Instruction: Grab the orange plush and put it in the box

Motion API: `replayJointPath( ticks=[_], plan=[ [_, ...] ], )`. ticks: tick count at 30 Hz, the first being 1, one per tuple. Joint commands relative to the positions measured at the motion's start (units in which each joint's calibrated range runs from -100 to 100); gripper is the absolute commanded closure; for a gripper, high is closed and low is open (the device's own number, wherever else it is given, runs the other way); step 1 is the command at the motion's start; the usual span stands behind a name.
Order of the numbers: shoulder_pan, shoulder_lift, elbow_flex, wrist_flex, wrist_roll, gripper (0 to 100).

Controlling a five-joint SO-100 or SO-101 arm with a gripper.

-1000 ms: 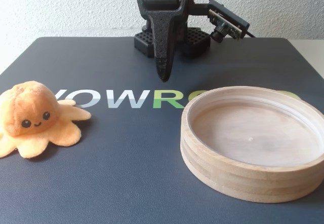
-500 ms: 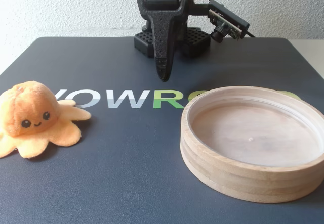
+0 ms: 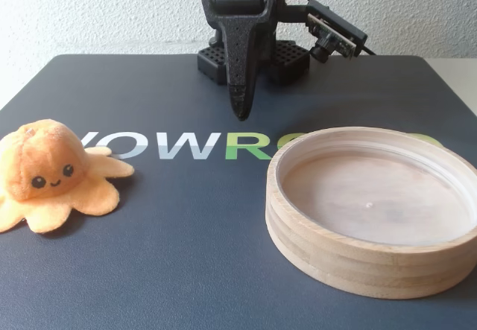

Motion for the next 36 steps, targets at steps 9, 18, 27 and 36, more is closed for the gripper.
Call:
replayJointPath(
  ticks=[9, 18, 27, 36],
  plan=[
    [-0.15, -0.18, 0.63, 0.16, 0.26, 99],
    [-0.15, -0.18, 0.72, 0.16, 0.62, 99],
    [-0.07, -0.27, 0.72, 0.16, 0.68, 99],
    [-0.07, 0.07, -6.08, -0.8, -3.73, 99]
  ],
)
